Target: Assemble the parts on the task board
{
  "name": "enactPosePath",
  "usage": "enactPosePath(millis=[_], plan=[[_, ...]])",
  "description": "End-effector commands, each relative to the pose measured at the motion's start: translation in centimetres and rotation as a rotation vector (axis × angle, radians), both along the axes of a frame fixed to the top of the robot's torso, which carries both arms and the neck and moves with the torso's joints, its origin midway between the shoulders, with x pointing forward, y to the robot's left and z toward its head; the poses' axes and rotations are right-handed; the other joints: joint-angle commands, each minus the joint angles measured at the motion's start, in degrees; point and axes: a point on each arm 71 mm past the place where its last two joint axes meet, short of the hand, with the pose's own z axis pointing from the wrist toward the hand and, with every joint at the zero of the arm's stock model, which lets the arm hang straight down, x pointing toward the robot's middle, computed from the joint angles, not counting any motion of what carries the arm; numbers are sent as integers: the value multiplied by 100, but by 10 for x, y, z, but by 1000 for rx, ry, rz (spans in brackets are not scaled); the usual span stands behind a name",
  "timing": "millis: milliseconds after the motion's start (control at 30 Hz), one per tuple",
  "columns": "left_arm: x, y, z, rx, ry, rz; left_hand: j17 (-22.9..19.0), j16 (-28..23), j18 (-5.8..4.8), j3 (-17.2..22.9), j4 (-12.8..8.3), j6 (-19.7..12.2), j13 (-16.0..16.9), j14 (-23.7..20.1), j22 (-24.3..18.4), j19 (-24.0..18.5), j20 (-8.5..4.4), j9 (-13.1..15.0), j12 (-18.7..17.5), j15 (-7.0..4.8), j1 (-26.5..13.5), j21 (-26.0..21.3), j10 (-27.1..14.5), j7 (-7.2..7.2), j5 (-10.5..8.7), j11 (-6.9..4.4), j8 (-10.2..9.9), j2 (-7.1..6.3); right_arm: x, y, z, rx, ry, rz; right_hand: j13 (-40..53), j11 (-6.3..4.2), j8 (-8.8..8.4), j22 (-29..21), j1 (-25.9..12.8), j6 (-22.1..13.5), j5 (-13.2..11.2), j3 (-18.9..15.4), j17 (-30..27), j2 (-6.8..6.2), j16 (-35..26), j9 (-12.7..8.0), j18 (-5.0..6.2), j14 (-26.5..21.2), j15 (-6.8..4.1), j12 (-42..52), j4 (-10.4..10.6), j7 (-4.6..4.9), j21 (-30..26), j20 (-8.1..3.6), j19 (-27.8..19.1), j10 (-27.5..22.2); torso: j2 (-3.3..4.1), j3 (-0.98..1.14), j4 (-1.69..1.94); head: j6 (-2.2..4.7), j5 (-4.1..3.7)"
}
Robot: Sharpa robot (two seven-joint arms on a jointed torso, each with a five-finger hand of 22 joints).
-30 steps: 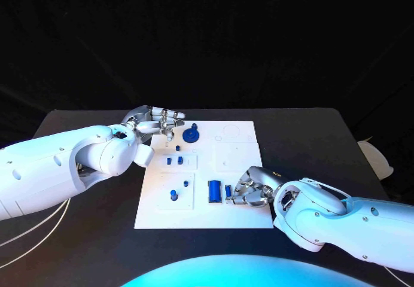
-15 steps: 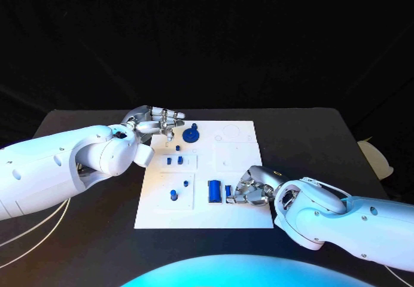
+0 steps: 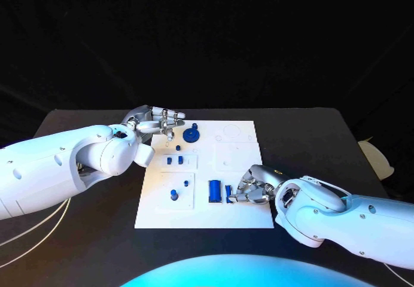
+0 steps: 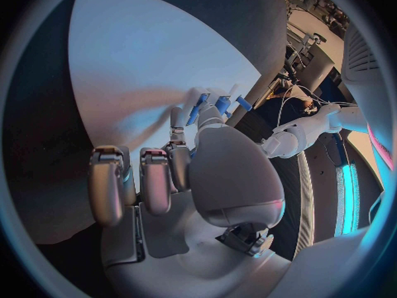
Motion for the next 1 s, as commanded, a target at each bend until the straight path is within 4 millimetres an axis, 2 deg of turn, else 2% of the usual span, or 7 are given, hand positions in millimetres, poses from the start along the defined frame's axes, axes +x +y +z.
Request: enactPosePath(millis=[33, 300, 467, 600, 800, 933, 1000], plan=[[0, -2, 1, -11, -4, -17, -5, -15, 91, 7, -33, -36, 7, -49, 0, -39, 2, -5, 20, 9, 1, -33, -36, -15, 12, -9, 32, 65, -1, 0, 7, 14, -40, 16, 515, -28, 27, 1374, 27, 1, -31, -25, 1075, -13, 8, 10, -69, 503, -41, -50, 8, -9, -15, -40, 398, 82, -8, -2, -4, 15, -10], [-3, -8, -1, -102, -4, -67, -25, -12, 95, -63, 28, -60, -2, -99, -36, -112, 26, -12, 60, 30, -150, -99, -113, -31, 0, -5, 58, 18, 20, -12, 40, 218, -110, 45, 242, 134, -147, 1042, 141, -400, 9, -145, 594, -78, -302, -55, 164, 376, 91, -504, 74, 181, -1171, 56, -124, -201, -65, -20, -30, 184, 5], [-1, -7, -4, -158, 3, -39, -87, -106, 158, -217, 132, -95, -3, -321, -342, -463, 67, -17, 128, 58, -320, -511, -153, -41, -11, -8, 87, -11, 46, -26, 48, 451, -58, -14, -1097, 283, -240, 312, 718, -736, 125, -43, -1121, 63, -1645, -81, 574, -268, 235, -2580, -49, 345, -3481, 185, -1245, -1469, -168, -49, -77, 383, -23], [7, -2, -11, -163, 7, 42, -744, -1451, 87, -255, 306, -91, -160, -1215, -774, -1270, 230, -11, -36, 264, -433, -1359, -354, 41, -16, 130, 159, -47, 74, -43, 46, 638, 13, -132, -2127, 471, -401, -510, 1188, -1114, -58, 115, -2807, 193, -3266, -193, 847, -1102, 406, -3943, -188, 548, -5566, 344, -2290, -2391, -300, -83, -93, 570, 14], [19, 5, -22, -181, 4, 150, -1464, -3083, -20, -440, 442, -61, -451, -1501, -1622, -1904, 586, -8, -337, 515, -434, -2637, -263, 19, -36, 211, 254, -34, 111, -61, 43, 806, 24, -241, -3204, 698, -462, -1078, 1493, -1266, -322, 258, -3859, 228, -4680, -403, 841, -1969, 596, -4824, -201, 649, -6346, 554, -2796, -2726, -425, -111, -129, 851, 81], [28, 6, -29, -197, -6, 197, -1950, -4316, 166, -882, 522, -185, -705, -1282, -2653, -1848, 962, -86, -866, 670, -320, -3823, -21, -32, -50, 218, 126, 79, 135, -68, 41, 873, -2, -271, -4449, 856, -625, -1713, 1635, -1284, -556, 355, -4679, 238, -5894, -672, 799, -2584, 875, -5724, -80, 784, -7099, 819, -3304, -2760, -507, -142, -142, 959, 81], [33, 6, -34, -202, -14, 213, -2136, -4735, 52, -1173, 584, -294, -713, -1543, -2961, -2047, 996, -97, -1083, 788, -386, -4222, -126, -140, -161, 408, 8, 69, 148, -70, 41, 909, -18, -285, -5161, 939, -799, -2163, 1660, -1264, -621, 364, -5213, 196, -6614, -877, 837, -2602, 1014, -6131, -49, 852, -7506, 979, -3432, -2680, -561, -145, -134, 1007, 86]])
